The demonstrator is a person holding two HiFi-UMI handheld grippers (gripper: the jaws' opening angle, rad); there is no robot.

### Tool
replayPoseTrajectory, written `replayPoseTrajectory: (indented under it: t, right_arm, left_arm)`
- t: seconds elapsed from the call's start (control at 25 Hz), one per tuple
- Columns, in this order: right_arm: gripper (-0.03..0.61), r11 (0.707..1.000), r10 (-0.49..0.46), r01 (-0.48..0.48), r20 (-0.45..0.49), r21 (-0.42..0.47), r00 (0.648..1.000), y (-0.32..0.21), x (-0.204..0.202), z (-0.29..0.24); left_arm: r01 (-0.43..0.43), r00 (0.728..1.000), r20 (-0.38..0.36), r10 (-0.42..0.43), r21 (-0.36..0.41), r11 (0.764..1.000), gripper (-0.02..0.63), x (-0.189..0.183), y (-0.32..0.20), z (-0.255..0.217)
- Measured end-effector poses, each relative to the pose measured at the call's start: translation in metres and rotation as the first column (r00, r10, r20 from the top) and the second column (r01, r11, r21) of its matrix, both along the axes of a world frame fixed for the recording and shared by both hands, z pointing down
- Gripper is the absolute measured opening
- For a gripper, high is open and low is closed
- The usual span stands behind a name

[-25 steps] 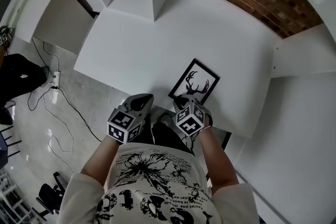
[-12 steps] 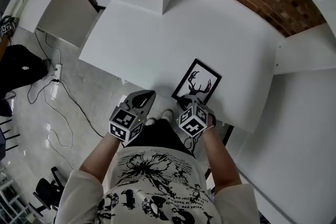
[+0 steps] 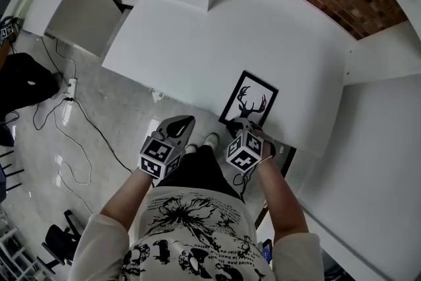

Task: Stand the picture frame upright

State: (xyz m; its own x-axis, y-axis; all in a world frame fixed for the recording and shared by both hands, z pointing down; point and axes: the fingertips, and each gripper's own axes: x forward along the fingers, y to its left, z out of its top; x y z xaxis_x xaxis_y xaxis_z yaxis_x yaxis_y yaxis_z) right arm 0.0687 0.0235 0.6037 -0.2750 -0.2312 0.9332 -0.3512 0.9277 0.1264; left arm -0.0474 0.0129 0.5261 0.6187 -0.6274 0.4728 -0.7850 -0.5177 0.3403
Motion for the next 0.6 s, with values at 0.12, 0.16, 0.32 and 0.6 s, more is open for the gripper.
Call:
replayPoseTrajectory:
  t: [0.12,0.16,0.32,0.6]
  right_arm:
    - [0.071,1.000,0.002,-0.002,-0.001,0.006,1.000,0.007,0.000,-0.001]
    - [0.071,1.000,0.003,-0.003,0.002,0.005,1.000,0.010,0.000,-0.001]
    - [0.071,1.000,-0.004,0.004,0.007,0.013,1.000,0.020,-0.003,-0.004]
    - [0.071,0.998,-0.062,0.062,-0.031,0.014,0.998,0.045,-0.007,-0.001]
  left_arm:
    - [-0.020,1.000,-0.002,0.020,-0.021,1.000,0.009,0.002,0.010,0.008]
    - [-0.035,0.999,-0.006,0.035,-0.027,0.999,0.009,0.005,0.012,0.010]
    - [-0.080,0.996,-0.052,0.075,-0.090,0.993,0.009,0.016,0.019,0.022]
    - [-0.097,0.984,-0.161,0.072,-0.157,0.983,0.009,0.034,0.008,0.045]
